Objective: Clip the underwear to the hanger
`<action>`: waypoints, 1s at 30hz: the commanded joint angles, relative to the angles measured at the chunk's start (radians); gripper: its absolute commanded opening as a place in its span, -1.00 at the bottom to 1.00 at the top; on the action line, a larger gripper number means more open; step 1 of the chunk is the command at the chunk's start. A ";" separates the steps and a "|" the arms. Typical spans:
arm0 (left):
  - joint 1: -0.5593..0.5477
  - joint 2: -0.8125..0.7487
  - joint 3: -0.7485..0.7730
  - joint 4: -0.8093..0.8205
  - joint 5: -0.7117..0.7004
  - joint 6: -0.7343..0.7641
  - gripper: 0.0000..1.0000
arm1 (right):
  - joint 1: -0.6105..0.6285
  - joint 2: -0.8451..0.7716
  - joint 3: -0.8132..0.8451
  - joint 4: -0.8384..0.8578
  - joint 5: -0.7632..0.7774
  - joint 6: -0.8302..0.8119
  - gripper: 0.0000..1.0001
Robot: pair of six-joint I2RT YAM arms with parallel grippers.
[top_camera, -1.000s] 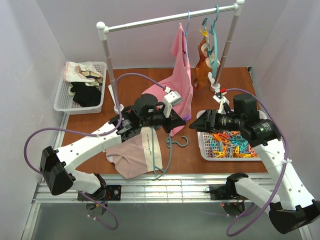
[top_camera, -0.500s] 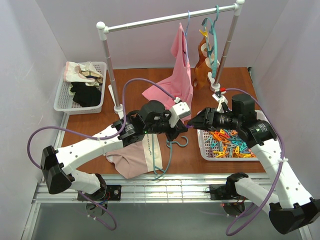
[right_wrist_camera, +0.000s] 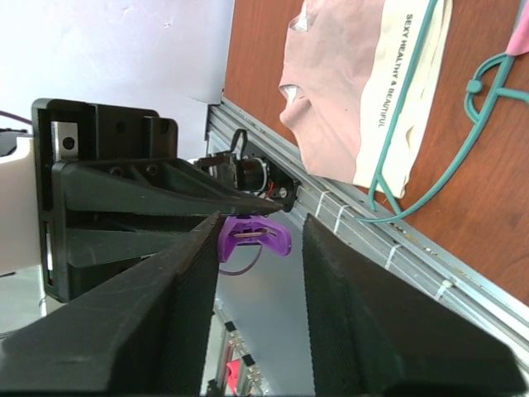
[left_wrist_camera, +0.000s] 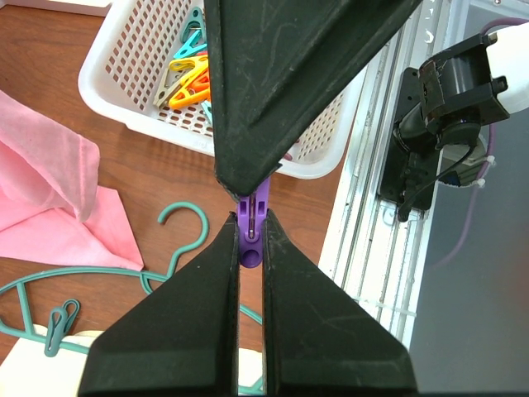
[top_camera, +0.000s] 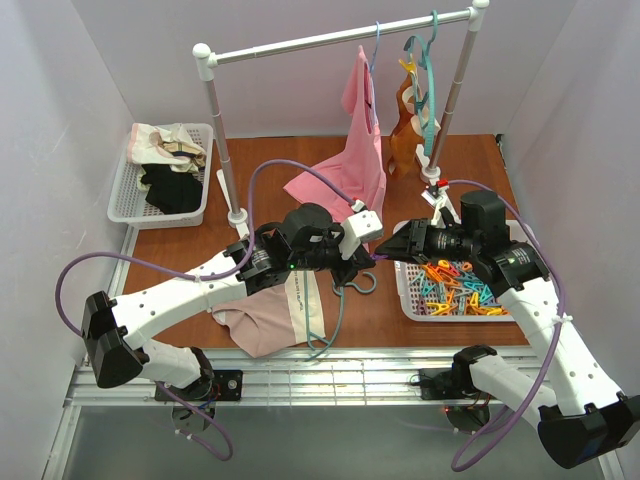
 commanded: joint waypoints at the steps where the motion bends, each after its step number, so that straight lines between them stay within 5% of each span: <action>1: -0.006 -0.026 0.022 -0.013 -0.004 0.017 -1.00 | 0.001 -0.011 -0.004 0.039 -0.028 -0.011 -0.35; 14: -0.006 -0.015 0.029 0.003 -0.038 0.014 -0.80 | 0.003 -0.001 -0.019 0.053 -0.063 -0.028 -0.81; 21: -0.007 -0.013 0.046 0.026 -0.076 -0.016 -0.18 | 0.003 0.000 -0.025 0.050 -0.071 -0.029 -0.97; 30: -0.004 -0.056 0.030 0.027 -0.157 -0.056 0.13 | 0.003 0.002 -0.015 0.033 -0.027 -0.061 -0.97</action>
